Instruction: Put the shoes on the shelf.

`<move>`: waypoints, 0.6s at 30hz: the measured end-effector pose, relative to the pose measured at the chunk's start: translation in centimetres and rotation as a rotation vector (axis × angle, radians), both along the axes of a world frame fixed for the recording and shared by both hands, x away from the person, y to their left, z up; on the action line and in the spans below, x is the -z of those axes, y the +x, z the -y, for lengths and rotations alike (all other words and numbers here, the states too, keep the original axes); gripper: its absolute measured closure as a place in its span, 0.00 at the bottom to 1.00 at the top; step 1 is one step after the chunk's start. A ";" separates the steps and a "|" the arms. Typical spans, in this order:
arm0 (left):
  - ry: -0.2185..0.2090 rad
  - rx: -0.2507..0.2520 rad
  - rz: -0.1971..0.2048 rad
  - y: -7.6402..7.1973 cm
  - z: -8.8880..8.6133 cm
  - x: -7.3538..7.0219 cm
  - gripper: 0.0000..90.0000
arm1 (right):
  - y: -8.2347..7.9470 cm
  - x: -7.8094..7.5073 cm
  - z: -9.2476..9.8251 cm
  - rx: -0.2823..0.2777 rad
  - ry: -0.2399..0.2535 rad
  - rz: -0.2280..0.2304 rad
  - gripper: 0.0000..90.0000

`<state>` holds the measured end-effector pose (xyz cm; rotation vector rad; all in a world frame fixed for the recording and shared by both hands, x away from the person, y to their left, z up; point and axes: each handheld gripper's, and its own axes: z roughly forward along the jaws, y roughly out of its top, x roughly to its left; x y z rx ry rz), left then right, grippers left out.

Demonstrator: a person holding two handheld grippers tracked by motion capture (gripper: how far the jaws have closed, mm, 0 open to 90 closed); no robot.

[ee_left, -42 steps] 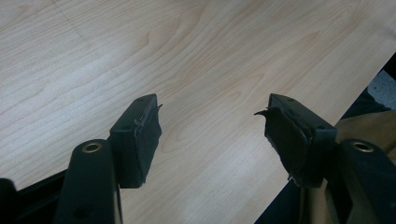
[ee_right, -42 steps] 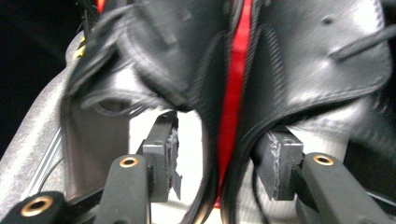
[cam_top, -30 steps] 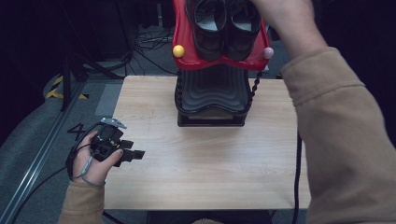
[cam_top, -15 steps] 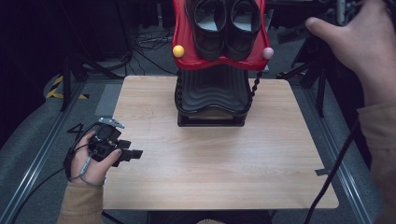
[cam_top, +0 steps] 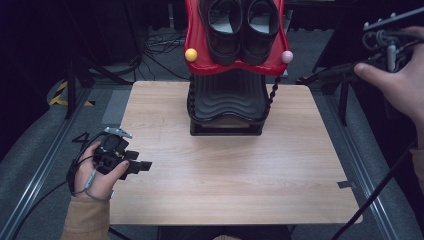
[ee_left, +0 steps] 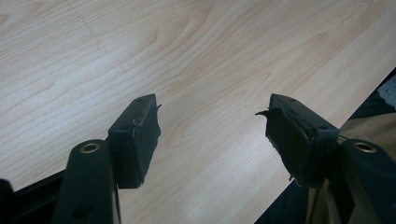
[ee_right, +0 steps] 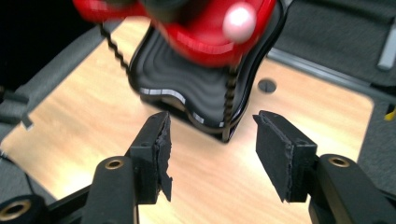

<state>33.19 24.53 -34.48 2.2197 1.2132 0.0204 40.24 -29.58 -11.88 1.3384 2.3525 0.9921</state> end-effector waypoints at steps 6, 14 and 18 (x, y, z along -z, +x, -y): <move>0.007 0.012 -0.001 -0.1 0.4 0.3 0.40 | -1.0 5.4 0.2 -0.057 -0.027 -0.045 0.51; 0.018 0.026 -0.013 -0.5 0.9 0.9 0.40 | -1.7 11.3 0.0 -0.118 -0.064 -0.086 0.50; 0.034 0.026 -0.013 -0.7 0.9 1.2 0.39 | -2.4 14.1 -0.4 -0.162 -0.067 -0.084 0.50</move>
